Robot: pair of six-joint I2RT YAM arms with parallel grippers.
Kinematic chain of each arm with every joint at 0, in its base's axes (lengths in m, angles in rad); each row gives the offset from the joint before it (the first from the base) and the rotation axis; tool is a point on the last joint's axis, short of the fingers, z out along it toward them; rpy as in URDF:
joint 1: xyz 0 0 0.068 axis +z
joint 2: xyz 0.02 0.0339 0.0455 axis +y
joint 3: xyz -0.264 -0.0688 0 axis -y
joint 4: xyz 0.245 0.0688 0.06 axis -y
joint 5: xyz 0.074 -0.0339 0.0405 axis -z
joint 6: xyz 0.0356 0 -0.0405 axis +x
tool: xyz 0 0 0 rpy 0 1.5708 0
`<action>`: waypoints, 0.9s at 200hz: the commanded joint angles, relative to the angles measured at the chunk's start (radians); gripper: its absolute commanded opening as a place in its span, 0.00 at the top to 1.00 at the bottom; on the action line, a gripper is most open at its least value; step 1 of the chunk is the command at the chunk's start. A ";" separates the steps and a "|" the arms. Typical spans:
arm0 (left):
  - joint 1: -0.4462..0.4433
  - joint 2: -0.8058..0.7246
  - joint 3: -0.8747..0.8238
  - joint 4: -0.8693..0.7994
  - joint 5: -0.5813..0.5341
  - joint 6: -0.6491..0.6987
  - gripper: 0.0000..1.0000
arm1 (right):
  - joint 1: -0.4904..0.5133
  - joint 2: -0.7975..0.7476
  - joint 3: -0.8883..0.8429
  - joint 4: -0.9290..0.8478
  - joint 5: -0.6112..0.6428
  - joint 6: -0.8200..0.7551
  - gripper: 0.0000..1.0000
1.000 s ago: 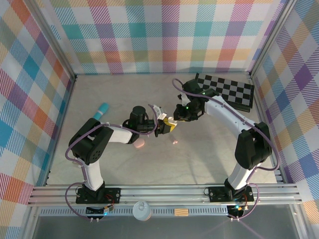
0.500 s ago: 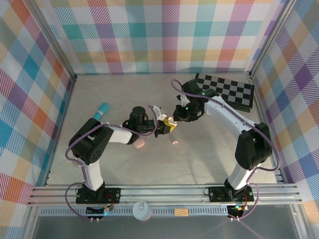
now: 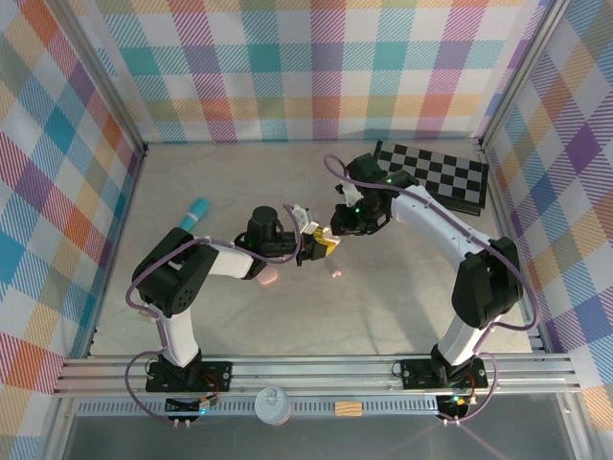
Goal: Insert the wireless bluetooth earbuds into the charging case
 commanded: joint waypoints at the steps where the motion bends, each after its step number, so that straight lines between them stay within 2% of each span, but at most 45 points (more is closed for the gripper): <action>1: -0.009 -0.012 -0.003 0.175 0.045 0.030 0.87 | 0.028 -0.017 0.016 -0.048 -0.029 -0.032 0.81; 69: -0.013 -0.014 -0.017 0.210 0.047 0.066 0.89 | 0.035 -0.038 0.029 -0.061 -0.033 -0.069 0.80; 136: -0.013 -0.026 -0.016 0.164 0.040 0.103 0.89 | 0.040 -0.069 0.043 -0.076 0.027 -0.077 0.80; 180: -0.013 -0.027 -0.015 0.157 0.040 0.101 0.89 | 0.040 -0.086 0.054 -0.080 0.022 -0.073 0.80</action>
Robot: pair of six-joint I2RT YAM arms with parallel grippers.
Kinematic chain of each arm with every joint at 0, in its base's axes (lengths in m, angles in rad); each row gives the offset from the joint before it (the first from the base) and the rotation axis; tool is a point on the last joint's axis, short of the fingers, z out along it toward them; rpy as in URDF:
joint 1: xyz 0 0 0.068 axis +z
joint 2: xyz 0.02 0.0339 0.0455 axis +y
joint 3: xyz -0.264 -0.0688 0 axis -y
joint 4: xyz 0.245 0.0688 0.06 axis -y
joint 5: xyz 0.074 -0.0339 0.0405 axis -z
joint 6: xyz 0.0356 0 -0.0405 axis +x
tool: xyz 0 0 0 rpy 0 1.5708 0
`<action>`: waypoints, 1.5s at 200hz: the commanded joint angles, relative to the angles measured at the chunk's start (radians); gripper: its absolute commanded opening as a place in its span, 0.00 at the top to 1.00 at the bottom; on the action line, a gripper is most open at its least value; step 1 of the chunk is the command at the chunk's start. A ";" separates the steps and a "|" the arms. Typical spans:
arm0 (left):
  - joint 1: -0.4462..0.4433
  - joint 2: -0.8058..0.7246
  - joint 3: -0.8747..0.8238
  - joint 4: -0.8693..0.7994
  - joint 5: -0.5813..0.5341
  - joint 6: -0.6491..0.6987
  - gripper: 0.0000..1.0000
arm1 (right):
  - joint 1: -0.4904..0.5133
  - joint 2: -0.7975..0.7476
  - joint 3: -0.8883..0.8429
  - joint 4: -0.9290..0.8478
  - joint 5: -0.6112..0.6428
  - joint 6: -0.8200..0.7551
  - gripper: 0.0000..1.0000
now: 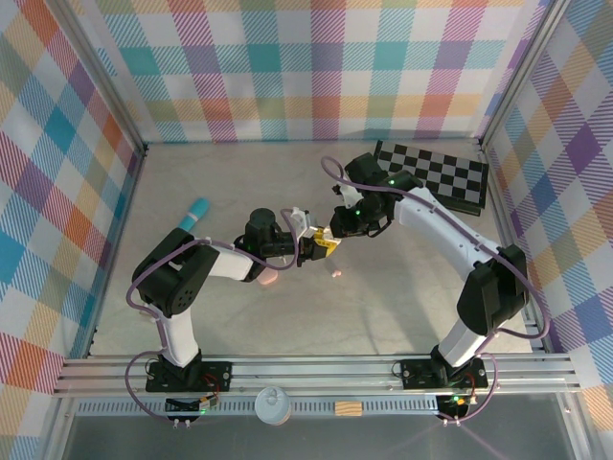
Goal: Insert the wireless bluetooth earbuds into the charging case
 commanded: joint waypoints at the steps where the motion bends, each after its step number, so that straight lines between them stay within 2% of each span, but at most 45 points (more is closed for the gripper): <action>1: -0.009 -0.026 0.008 0.060 0.023 0.026 0.89 | 0.007 -0.036 0.032 -0.029 -0.011 -0.011 0.80; 104: -0.009 -0.048 0.011 0.052 0.030 0.018 0.89 | 0.007 -0.002 0.022 -0.031 -0.039 -0.023 0.80; 188: -0.008 -0.052 0.013 0.055 0.023 0.011 0.89 | 0.007 0.000 0.013 -0.052 0.025 -0.039 0.80; 222: -0.008 -0.051 0.017 0.057 0.024 0.006 0.89 | 0.008 0.008 0.008 -0.024 -0.057 -0.031 0.80; 258: -0.008 -0.053 0.017 0.054 0.023 0.003 0.89 | 0.020 0.025 0.008 -0.027 -0.069 -0.042 0.80; 278: -0.008 -0.056 0.015 0.057 0.024 0.001 0.89 | 0.022 0.033 -0.001 -0.023 -0.058 -0.042 0.78; 300: -0.008 -0.063 0.011 0.056 0.024 -0.002 0.89 | 0.022 0.022 -0.003 -0.016 -0.035 -0.031 0.71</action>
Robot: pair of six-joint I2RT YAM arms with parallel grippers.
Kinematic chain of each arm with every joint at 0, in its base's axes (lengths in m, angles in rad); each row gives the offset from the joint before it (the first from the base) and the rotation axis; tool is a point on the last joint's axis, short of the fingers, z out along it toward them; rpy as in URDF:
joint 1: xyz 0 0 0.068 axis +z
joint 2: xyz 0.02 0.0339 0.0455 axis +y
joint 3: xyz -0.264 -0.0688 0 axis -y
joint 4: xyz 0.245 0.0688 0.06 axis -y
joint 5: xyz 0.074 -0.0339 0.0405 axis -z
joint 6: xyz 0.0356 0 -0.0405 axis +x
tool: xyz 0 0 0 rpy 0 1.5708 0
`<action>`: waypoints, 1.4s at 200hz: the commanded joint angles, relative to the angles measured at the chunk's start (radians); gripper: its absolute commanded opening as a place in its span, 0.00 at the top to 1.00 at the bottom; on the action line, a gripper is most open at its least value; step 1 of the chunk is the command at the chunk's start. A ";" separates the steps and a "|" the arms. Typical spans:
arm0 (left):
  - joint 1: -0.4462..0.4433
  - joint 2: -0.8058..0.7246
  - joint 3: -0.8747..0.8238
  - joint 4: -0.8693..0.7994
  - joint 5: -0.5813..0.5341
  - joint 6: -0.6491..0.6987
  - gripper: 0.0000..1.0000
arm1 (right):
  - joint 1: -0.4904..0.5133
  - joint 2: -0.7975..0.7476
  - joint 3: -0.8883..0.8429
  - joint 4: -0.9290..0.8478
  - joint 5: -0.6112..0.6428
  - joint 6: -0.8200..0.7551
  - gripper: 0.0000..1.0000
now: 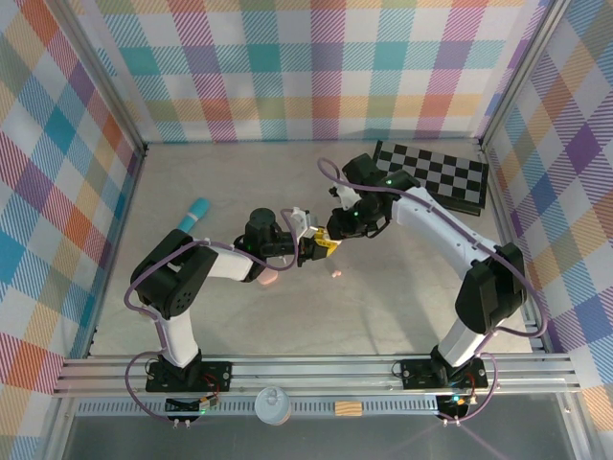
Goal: Insert the wireless bluetooth earbuds into the charging case
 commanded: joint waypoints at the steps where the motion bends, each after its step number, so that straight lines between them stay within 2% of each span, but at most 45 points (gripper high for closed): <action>1: -0.002 -0.049 0.011 0.058 0.023 0.000 0.89 | 0.011 0.003 -0.008 -0.009 -0.008 -0.004 0.70; 15: -0.002 -0.052 0.008 0.058 0.021 -0.002 0.89 | 0.011 -0.015 -0.003 -0.008 0.002 0.000 0.67; 54: -0.002 -0.053 0.001 0.077 0.011 -0.008 0.89 | 0.010 -0.083 -0.010 0.003 0.057 0.025 0.48; 83: -0.002 -0.047 0.001 0.096 0.012 -0.024 0.89 | 0.009 -0.096 -0.027 0.032 0.066 0.064 0.40; 132: 0.001 -0.061 -0.007 0.103 0.008 -0.038 0.89 | 0.009 -0.055 -0.022 0.024 0.077 0.091 0.39; 223: 0.014 -0.057 -0.010 0.168 -0.015 -0.120 0.90 | -0.011 -0.101 -0.064 -0.015 0.115 0.075 0.41; 280: 0.019 -0.060 -0.006 0.175 -0.018 -0.127 0.90 | -0.032 -0.132 -0.087 -0.027 0.129 0.077 0.42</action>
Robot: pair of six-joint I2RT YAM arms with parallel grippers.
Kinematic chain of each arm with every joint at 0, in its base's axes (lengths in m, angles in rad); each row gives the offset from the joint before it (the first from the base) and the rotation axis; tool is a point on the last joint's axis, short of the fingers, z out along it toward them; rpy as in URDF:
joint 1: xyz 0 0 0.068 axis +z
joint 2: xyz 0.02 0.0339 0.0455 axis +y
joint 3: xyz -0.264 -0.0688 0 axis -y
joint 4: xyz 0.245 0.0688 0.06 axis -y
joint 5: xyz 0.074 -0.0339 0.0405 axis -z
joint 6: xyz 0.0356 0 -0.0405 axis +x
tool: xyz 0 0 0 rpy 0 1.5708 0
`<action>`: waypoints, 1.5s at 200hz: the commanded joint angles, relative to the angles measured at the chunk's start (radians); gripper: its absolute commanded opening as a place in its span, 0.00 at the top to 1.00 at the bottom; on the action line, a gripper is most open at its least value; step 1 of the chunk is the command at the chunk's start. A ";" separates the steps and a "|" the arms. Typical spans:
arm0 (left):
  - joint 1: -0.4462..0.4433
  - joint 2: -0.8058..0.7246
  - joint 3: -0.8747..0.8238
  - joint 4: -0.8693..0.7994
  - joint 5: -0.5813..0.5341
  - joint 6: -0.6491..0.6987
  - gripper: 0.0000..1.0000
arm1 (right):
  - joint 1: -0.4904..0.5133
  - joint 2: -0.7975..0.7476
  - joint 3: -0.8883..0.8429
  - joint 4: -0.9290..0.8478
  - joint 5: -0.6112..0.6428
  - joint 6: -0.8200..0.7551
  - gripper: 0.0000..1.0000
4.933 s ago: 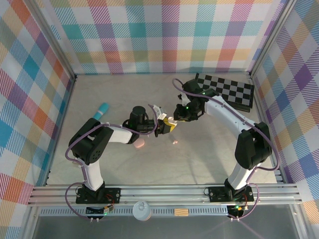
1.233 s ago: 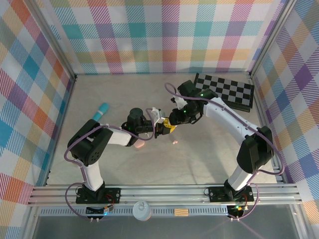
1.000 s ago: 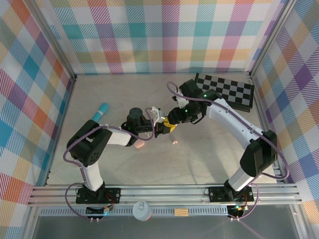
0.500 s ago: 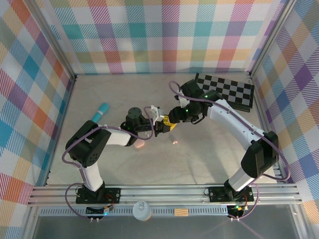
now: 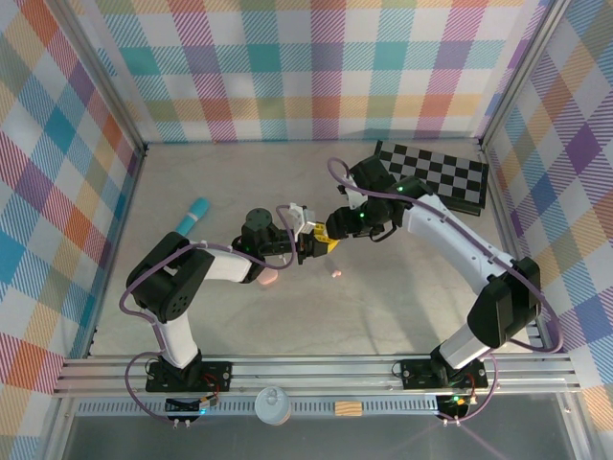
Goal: Insert the wireless bluetooth earbuds into the charging case
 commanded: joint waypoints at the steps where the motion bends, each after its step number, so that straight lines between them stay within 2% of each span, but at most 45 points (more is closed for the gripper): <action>1: 0.018 -0.027 0.007 0.091 -0.004 -0.010 0.90 | -0.022 -0.027 -0.026 -0.068 0.049 -0.003 0.42; 110: 0.024 -0.042 0.001 0.080 -0.020 -0.006 0.90 | -0.033 -0.077 -0.022 -0.079 0.064 -0.024 0.41; 161: 0.024 -0.048 -0.003 0.059 -0.016 0.011 0.90 | -0.031 -0.086 -0.022 0.027 -0.136 -0.014 0.37; 194: 0.027 -0.068 -0.019 0.061 -0.028 0.016 0.90 | -0.032 -0.097 -0.041 0.088 -0.161 0.003 0.37; 223: 0.070 -0.116 -0.063 0.064 -0.043 0.019 0.90 | -0.054 -0.174 -0.121 0.195 -0.099 0.060 0.36; 258: 0.135 -0.227 -0.135 0.009 -0.054 0.043 0.90 | -0.146 -0.239 -0.244 0.320 -0.123 0.159 0.36; 278: 0.177 -0.294 -0.169 -0.002 -0.055 0.043 0.89 | -0.170 -0.198 -0.260 0.343 -0.176 0.163 0.36; 300: 0.202 -0.380 -0.183 -0.058 -0.056 0.059 0.89 | -0.169 -0.086 -0.203 0.290 -0.234 0.161 0.39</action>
